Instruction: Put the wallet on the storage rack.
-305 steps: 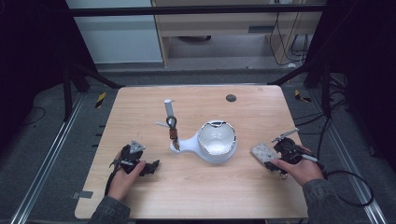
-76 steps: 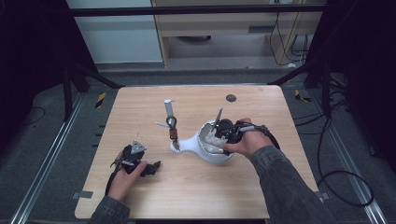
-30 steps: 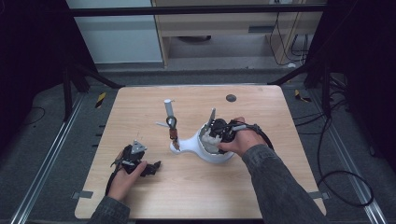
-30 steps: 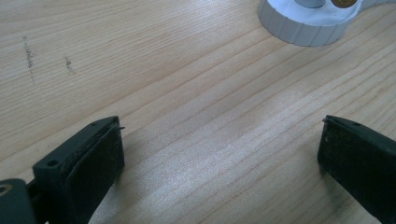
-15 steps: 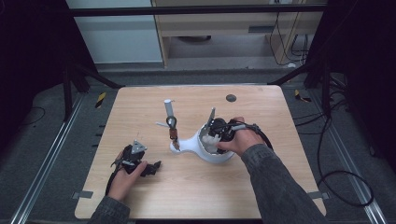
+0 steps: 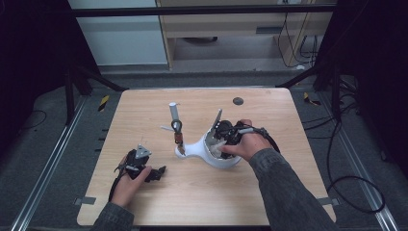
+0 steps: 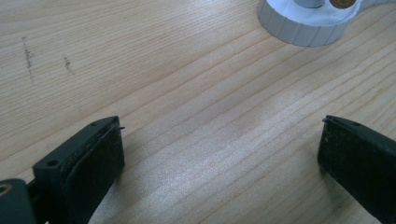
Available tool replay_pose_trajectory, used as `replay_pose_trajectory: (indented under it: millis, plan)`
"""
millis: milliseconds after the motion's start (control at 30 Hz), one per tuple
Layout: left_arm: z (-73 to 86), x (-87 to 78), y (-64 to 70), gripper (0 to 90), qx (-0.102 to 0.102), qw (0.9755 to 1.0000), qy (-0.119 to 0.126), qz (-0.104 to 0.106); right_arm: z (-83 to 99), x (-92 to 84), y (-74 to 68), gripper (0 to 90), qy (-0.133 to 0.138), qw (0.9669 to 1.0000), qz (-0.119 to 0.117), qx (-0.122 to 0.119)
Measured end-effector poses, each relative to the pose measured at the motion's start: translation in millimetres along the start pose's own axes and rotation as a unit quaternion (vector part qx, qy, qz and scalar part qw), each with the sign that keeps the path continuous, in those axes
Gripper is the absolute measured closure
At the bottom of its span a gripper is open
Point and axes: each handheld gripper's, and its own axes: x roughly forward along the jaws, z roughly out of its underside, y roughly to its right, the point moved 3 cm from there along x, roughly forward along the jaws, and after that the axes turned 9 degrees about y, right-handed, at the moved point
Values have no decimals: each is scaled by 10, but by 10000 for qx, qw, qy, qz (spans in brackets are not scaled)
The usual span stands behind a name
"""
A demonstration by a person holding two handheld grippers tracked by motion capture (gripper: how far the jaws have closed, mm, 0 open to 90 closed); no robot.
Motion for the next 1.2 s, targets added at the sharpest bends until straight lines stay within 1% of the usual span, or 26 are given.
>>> replay_pose_trajectory:
  millis: [400,767,867,900,933,1000,1033,1100,1133,1167,1200]
  plan:
    - [0,0,0,0,1,10000,0,-2,7,-21,-3,166,5,10000,-5,31]
    - [0,-1,-1,0,5,10000,-3,0,10,-46,-4,155,93,9999,-1,55]
    - [0,0,0,0,3,10000,-2,1,16,-62,-11,132,100,9999,-6,65]
    - [0,0,0,0,3,10000,-2,1,20,-67,-12,129,149,9999,-15,83]
    - [0,0,0,0,2,10000,-2,0,28,-70,-12,123,221,9996,-73,137]
    - [0,0,0,0,2,10000,-1,-1,36,-72,-11,115,260,9995,-112,148]
    - [0,0,-1,0,4,10000,-3,0,66,-80,-17,96,317,9993,-46,177]
    - [1,0,1,0,-8,10000,-2,-2,76,-88,-20,88,344,9992,-48,183]
    - [1,0,1,0,-10,10000,-3,0,111,-112,-25,71,427,9989,-14,199]
    - [1,0,1,0,-10,10000,-3,0,111,-112,-25,71,427,9989,-14,199]
    - [1,0,2,0,-11,10000,-1,0,141,-143,-24,70,516,9984,20,237]
